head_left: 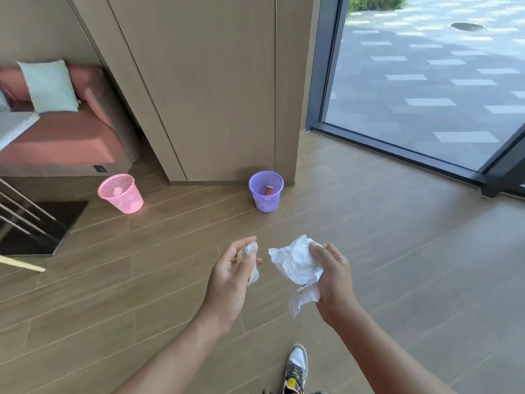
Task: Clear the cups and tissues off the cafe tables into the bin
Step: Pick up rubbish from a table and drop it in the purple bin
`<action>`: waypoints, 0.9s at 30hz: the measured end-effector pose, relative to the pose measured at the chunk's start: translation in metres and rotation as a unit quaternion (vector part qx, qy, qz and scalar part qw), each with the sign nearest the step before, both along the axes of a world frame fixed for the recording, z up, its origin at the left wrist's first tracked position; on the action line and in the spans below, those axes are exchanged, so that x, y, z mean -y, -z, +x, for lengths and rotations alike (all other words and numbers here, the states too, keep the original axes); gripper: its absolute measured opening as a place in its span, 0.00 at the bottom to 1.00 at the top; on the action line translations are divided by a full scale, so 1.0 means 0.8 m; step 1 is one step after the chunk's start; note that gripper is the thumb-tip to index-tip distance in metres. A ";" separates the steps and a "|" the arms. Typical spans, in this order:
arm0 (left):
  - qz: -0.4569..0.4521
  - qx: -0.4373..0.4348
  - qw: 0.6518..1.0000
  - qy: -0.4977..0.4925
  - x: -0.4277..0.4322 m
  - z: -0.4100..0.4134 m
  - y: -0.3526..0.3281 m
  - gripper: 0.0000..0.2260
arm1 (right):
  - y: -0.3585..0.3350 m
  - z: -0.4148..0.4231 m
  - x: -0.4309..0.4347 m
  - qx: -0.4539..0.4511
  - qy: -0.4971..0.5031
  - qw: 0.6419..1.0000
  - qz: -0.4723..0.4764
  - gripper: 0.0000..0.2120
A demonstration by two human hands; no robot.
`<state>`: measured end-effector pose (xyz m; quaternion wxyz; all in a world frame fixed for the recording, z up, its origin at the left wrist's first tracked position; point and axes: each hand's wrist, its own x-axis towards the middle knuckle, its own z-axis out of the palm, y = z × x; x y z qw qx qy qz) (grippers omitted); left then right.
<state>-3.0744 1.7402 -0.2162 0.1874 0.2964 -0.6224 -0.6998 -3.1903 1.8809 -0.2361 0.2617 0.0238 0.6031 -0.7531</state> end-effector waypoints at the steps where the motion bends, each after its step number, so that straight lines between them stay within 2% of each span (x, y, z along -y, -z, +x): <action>1: -0.003 -0.001 1.000 -0.003 0.009 -0.028 -0.004 0.08 | -0.005 -0.029 0.010 -0.006 -0.006 1.000 0.005 0.11; 4: 0.001 0.001 1.000 -0.018 0.032 -0.099 -0.007 0.08 | -0.011 -0.106 0.039 -0.008 -0.023 0.999 0.024 0.10; 7: 0.010 -0.002 1.000 -0.021 0.052 -0.154 -0.003 0.09 | -0.018 -0.159 0.063 -0.004 -0.030 0.999 0.022 0.20; 9: 0.018 -0.002 0.999 -0.026 0.069 -0.191 0.001 0.08 | -0.017 -0.193 0.077 -0.001 -0.030 0.999 0.032 0.22; 15: 0.031 -0.003 0.999 -0.031 0.146 -0.303 0.023 0.08 | 0.011 -0.300 0.142 0.007 -0.022 0.998 0.063 0.06; 20: 0.046 0.004 0.999 -0.022 0.245 -0.402 0.051 0.07 | 0.030 -0.394 0.230 0.010 -0.003 0.996 0.091 0.12; 24: 0.058 0.013 0.998 -0.001 0.338 -0.481 0.061 0.08 | 0.037 -0.467 0.315 0.034 0.018 0.994 0.103 0.10; 27: 0.051 0.011 0.999 0.012 0.406 -0.534 0.059 0.08 | 0.037 -0.516 0.377 0.033 0.026 0.992 0.116 0.15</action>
